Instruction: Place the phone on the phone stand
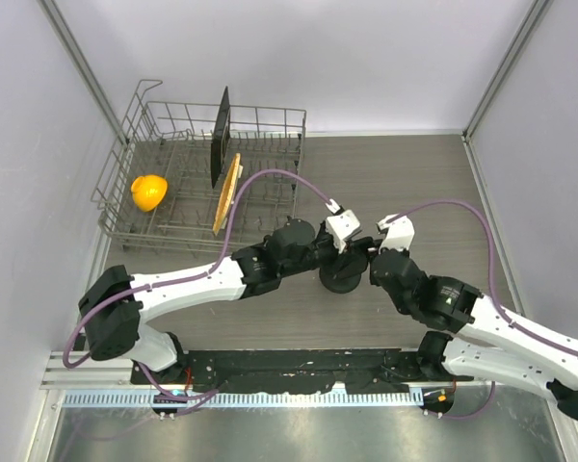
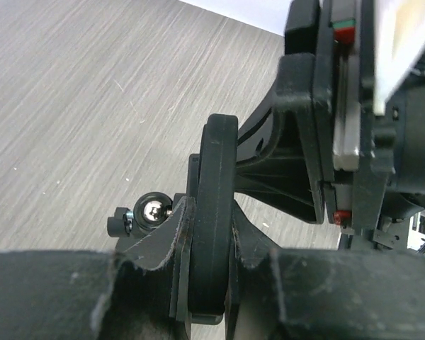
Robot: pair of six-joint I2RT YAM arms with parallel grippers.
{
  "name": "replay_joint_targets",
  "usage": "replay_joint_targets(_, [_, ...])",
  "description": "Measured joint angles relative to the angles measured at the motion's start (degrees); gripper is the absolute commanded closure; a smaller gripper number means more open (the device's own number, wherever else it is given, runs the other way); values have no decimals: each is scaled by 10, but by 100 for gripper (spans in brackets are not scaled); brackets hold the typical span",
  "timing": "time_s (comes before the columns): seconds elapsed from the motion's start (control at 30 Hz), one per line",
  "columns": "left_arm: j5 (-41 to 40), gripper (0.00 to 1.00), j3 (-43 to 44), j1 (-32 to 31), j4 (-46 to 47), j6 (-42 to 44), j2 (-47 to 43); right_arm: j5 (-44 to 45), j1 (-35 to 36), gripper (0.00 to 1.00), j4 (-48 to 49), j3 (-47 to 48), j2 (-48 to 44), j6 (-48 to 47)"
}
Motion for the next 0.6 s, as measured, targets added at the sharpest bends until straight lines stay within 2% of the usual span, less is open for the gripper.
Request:
replay_joint_targets(0.23, [-22,100,33,-9,-54,-48,19,182,134,100,-9,-28,-1,63])
replay_joint_targets(0.43, [-14,100,62,-11,-93,-89,35,320,249,100,-60,-37,21,105])
replay_joint_targets(0.53, [-85,100,71,-3,-35,-86,66,305,326,100,-2,-17,29,143])
replay_joint_targets(0.6, [-121,100,77,9,4,-82,90,294,350,99,39,5,31,169])
